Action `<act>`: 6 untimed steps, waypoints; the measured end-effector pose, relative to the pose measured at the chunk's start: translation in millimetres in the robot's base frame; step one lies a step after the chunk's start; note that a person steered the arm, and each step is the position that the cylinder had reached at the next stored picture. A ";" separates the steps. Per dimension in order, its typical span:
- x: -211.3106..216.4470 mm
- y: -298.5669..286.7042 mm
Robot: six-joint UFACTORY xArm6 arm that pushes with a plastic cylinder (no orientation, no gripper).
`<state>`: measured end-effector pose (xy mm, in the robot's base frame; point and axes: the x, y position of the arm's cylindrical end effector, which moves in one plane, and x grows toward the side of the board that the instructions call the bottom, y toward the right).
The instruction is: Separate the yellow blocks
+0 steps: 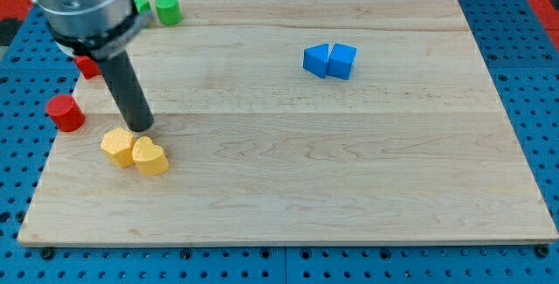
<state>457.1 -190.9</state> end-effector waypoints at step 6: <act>71.0 -110.9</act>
